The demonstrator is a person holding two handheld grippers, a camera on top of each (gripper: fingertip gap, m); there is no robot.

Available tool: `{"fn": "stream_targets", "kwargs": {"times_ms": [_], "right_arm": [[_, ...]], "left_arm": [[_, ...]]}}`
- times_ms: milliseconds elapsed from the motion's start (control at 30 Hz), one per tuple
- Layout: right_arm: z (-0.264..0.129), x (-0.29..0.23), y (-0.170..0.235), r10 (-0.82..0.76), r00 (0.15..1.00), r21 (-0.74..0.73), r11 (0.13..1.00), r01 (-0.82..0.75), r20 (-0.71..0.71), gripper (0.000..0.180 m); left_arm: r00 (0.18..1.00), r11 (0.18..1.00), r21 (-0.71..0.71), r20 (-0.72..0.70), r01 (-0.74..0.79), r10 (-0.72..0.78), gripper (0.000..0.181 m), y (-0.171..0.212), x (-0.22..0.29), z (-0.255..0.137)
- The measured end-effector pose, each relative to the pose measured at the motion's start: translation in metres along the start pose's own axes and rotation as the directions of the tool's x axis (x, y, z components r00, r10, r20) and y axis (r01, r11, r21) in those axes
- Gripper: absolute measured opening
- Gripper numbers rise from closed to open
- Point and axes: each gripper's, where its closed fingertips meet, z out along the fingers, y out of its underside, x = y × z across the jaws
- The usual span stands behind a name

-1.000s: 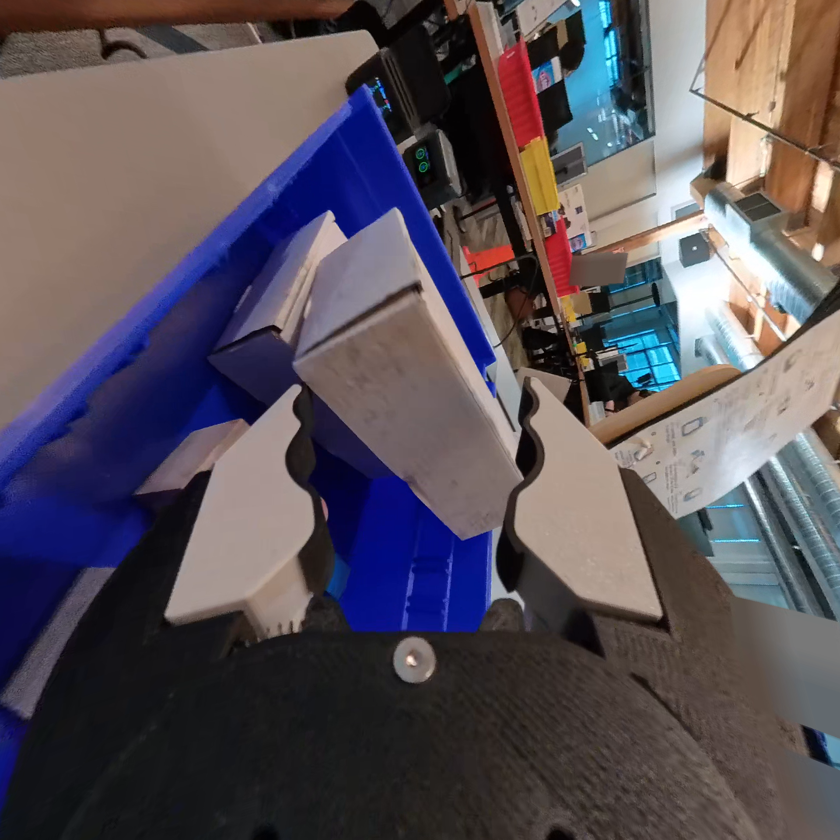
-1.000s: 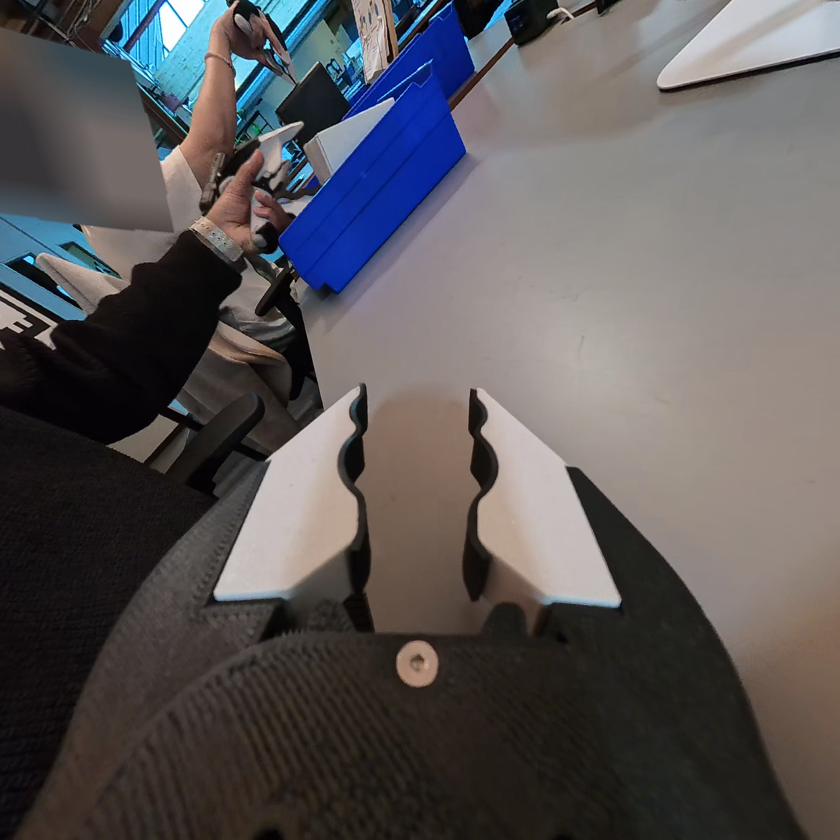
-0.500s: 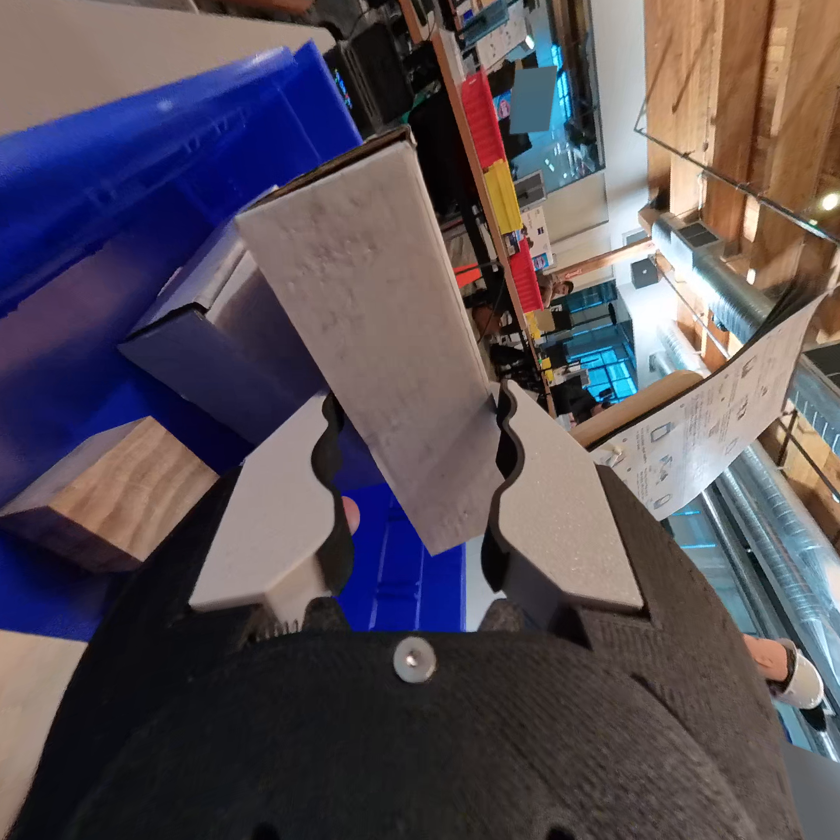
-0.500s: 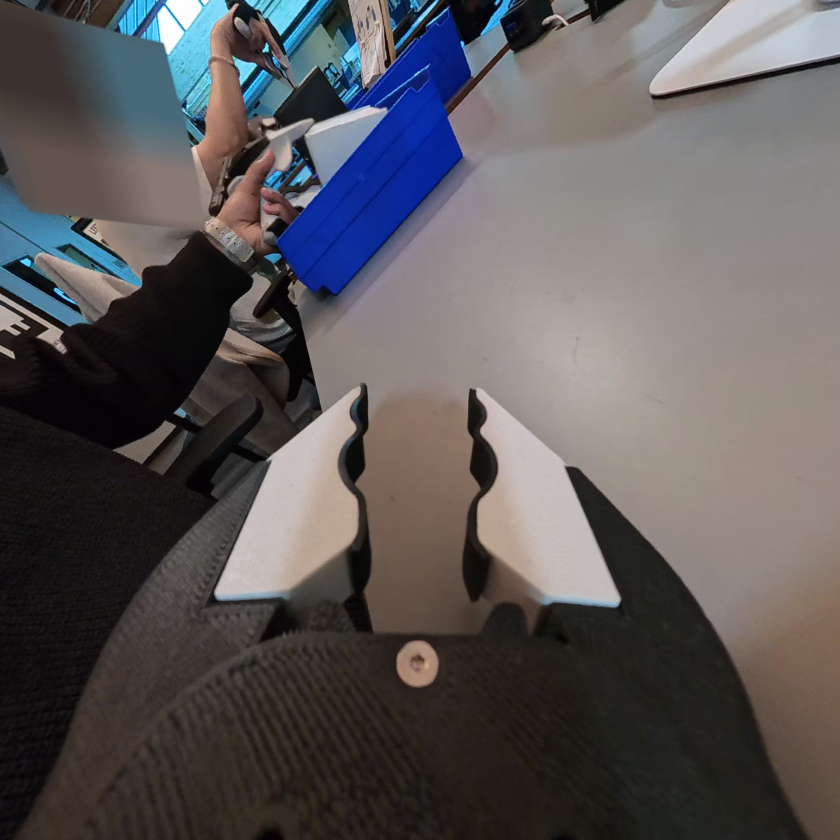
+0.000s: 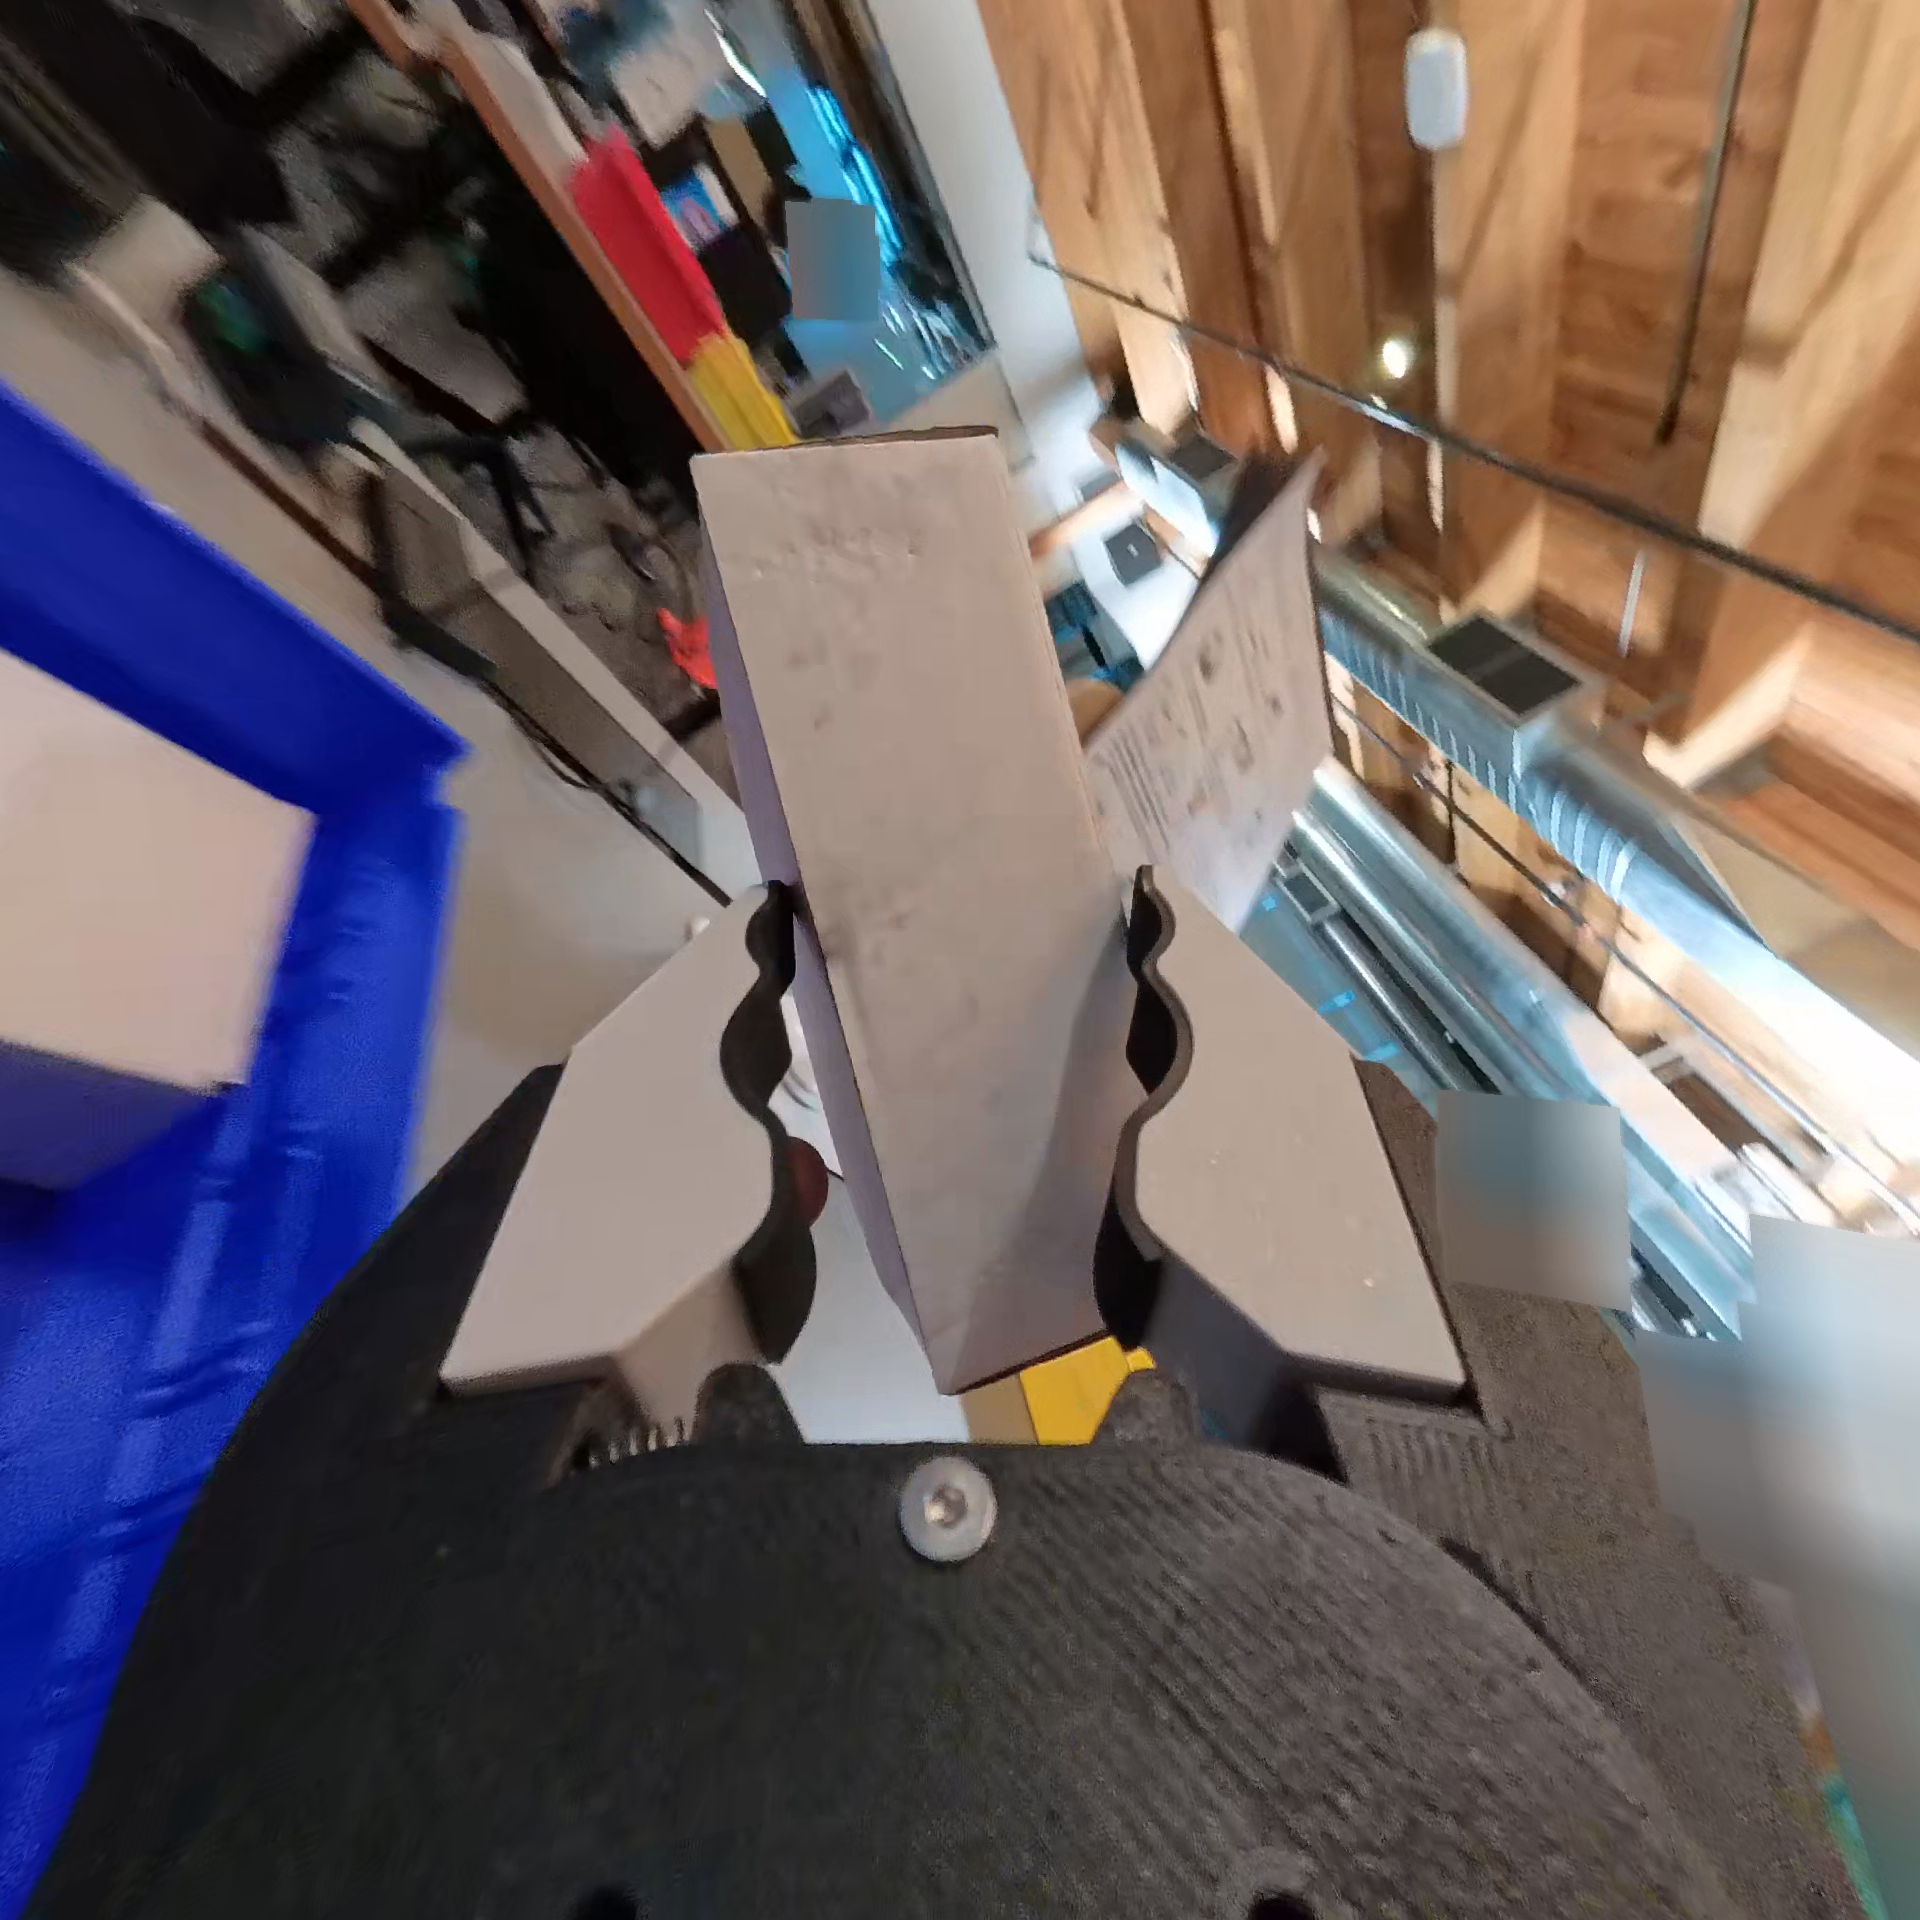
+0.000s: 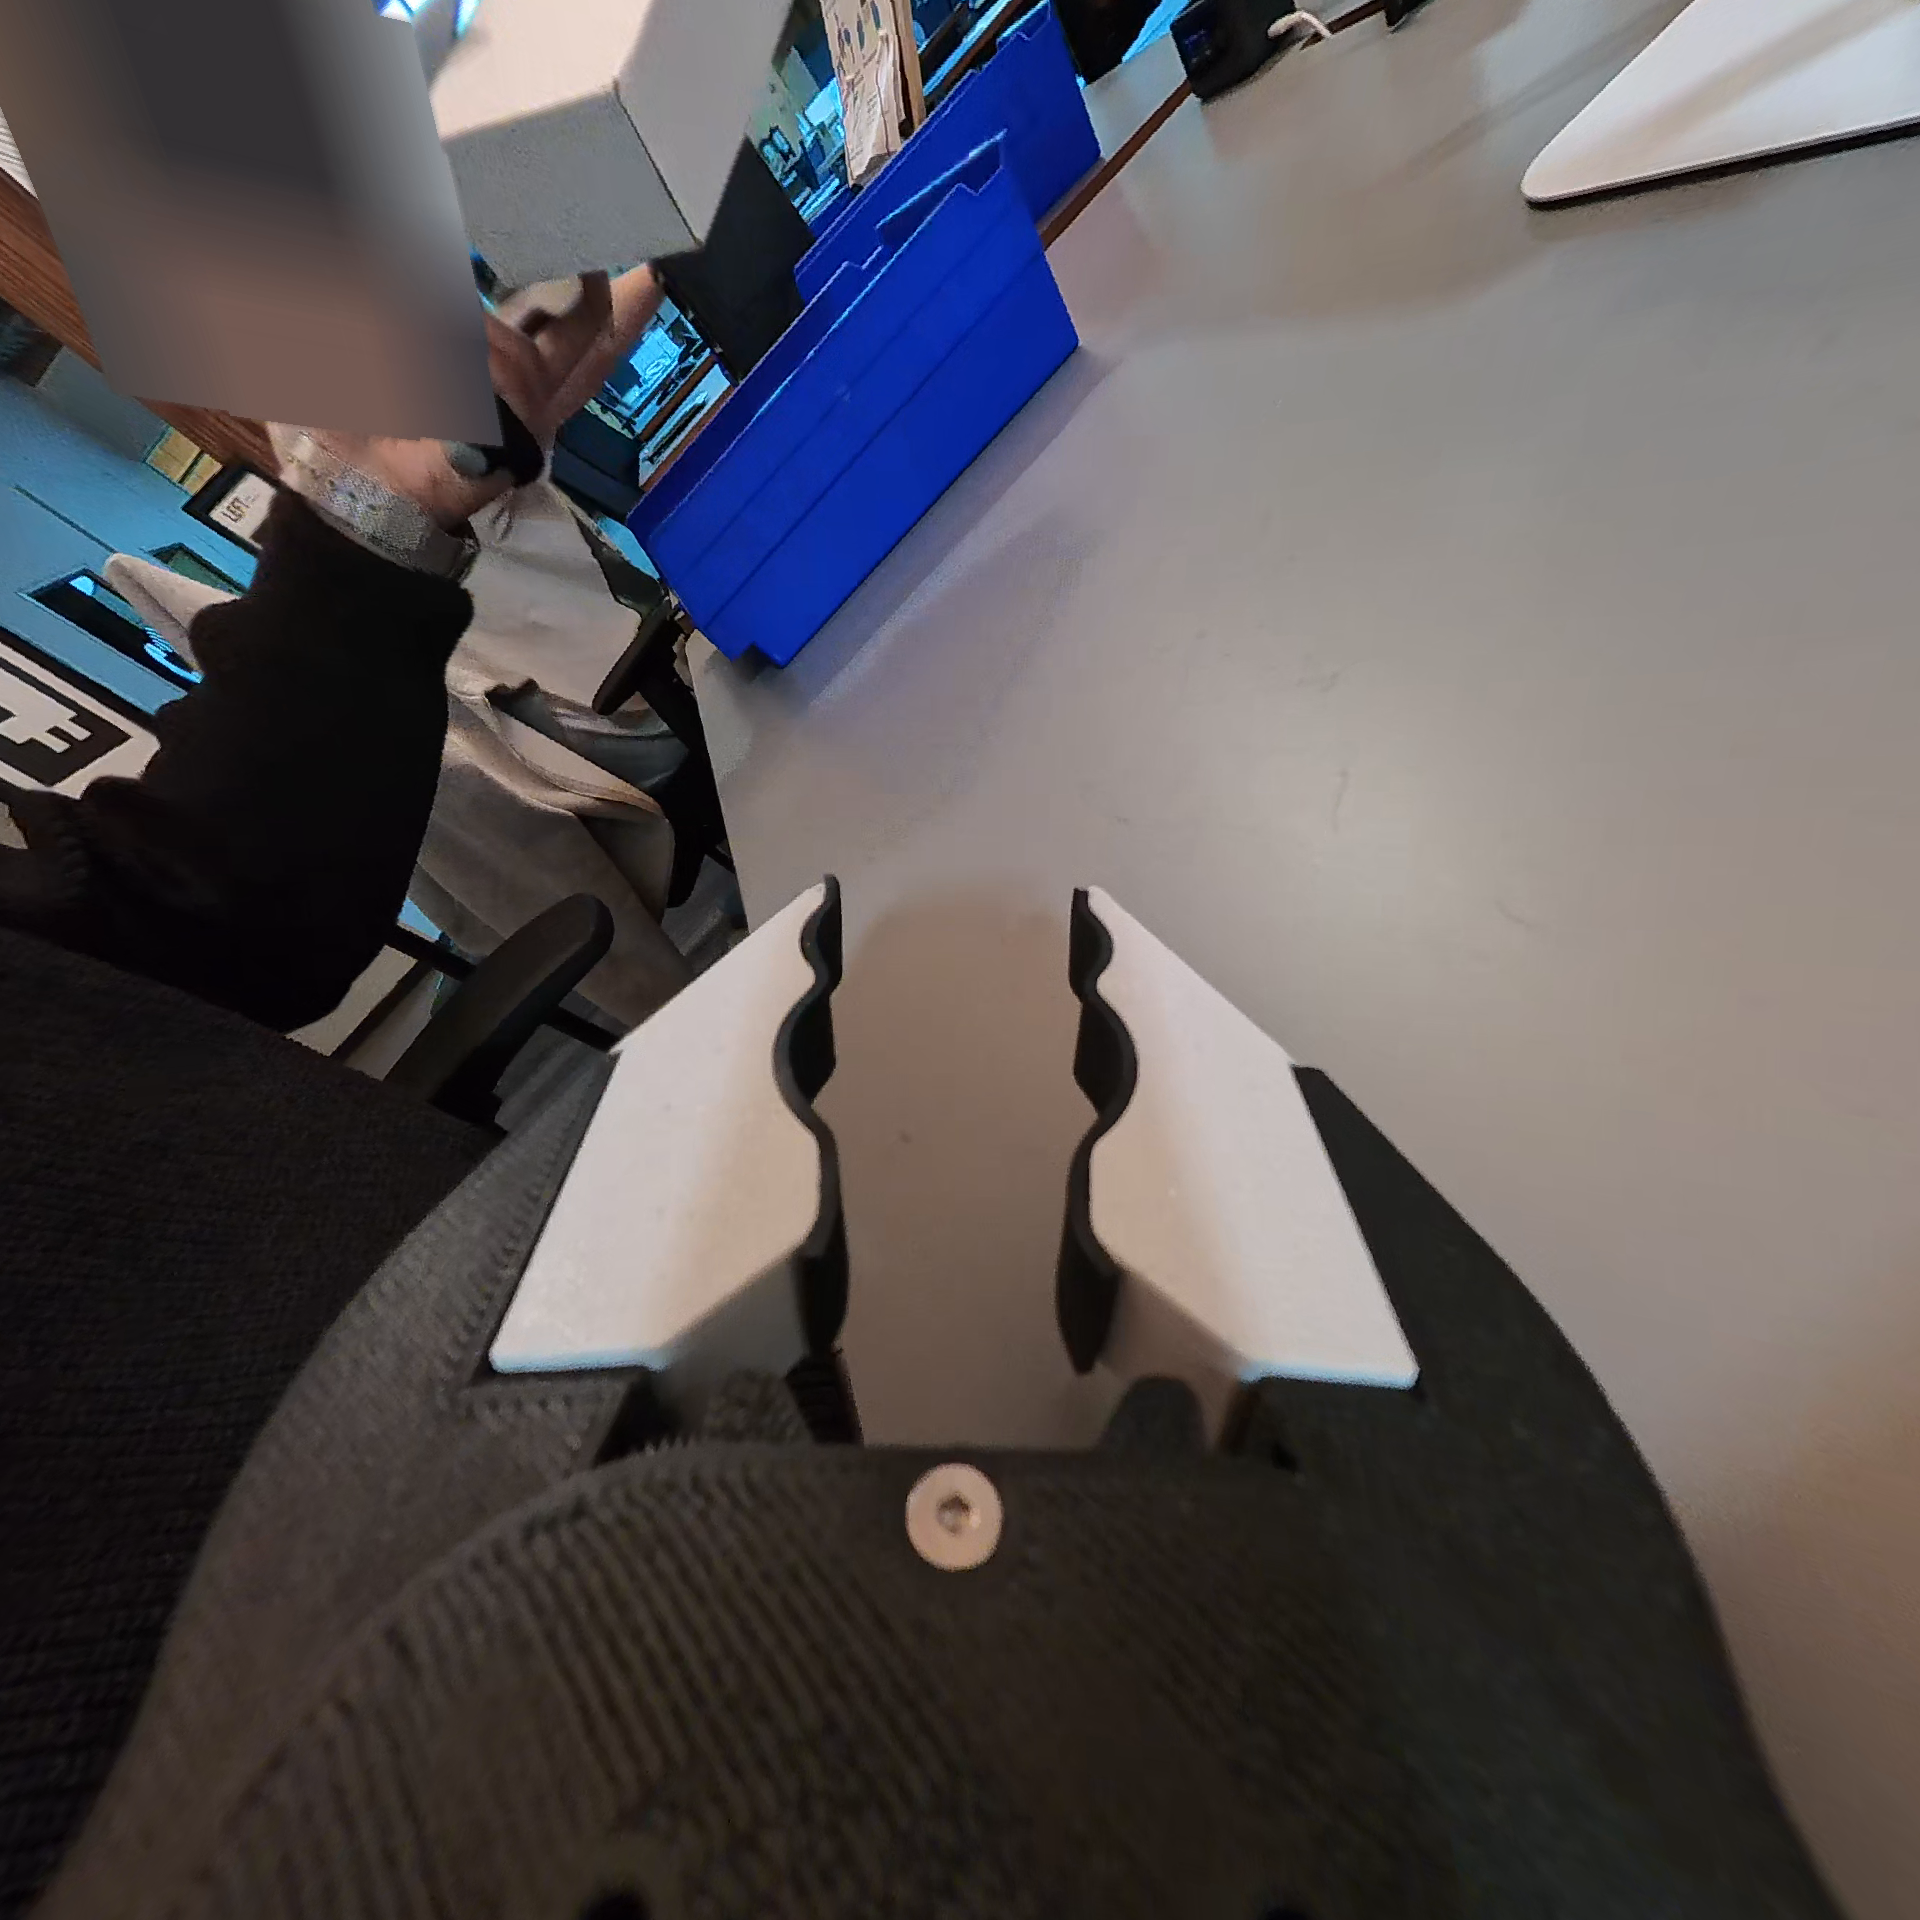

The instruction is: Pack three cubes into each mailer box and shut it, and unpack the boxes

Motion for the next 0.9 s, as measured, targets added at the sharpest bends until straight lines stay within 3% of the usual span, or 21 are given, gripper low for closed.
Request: {"fn": "stream_targets", "kwargs": {"times_ms": [200, 400, 667, 800, 900], "right_arm": [[-0.002, -0.007, -0.001, -0.028, 1.000, 0.004, 1.000, 0.028, 0.005, 0.043], [-0.007, -0.012, -0.004, -0.055, 0.998, 0.016, 0.998, 0.055, 0.009, 0.043], [-0.005, -0.018, 0.003, -0.067, 0.997, -0.016, 0.998, 0.067, 0.033, 0.043], [0.002, -0.015, 0.014, -0.075, 0.997, -0.072, 0.995, 0.076, 0.010, 0.046], [0.000, 0.001, 0.019, -0.077, 0.994, -0.106, 0.992, 0.068, -0.082, 0.041]], "left_arm": [[0.991, 0.988, -0.153, -0.125, 0.021, -0.041, 0.063, 0.107, 0.045, 0.047], [0.991, 0.963, -0.238, -0.056, -0.130, 0.120, 0.063, 0.225, 0.021, 0.079], [0.994, 0.989, -0.132, 0.079, -0.060, 0.071, 0.063, 0.302, -0.014, 0.074], [0.993, 0.972, -0.219, 0.064, -0.084, 0.100, 0.064, 0.344, -0.007, 0.064], [0.991, 0.921, -0.386, 0.096, -0.052, 0.096, 0.065, 0.386, -0.014, 0.053]]}}
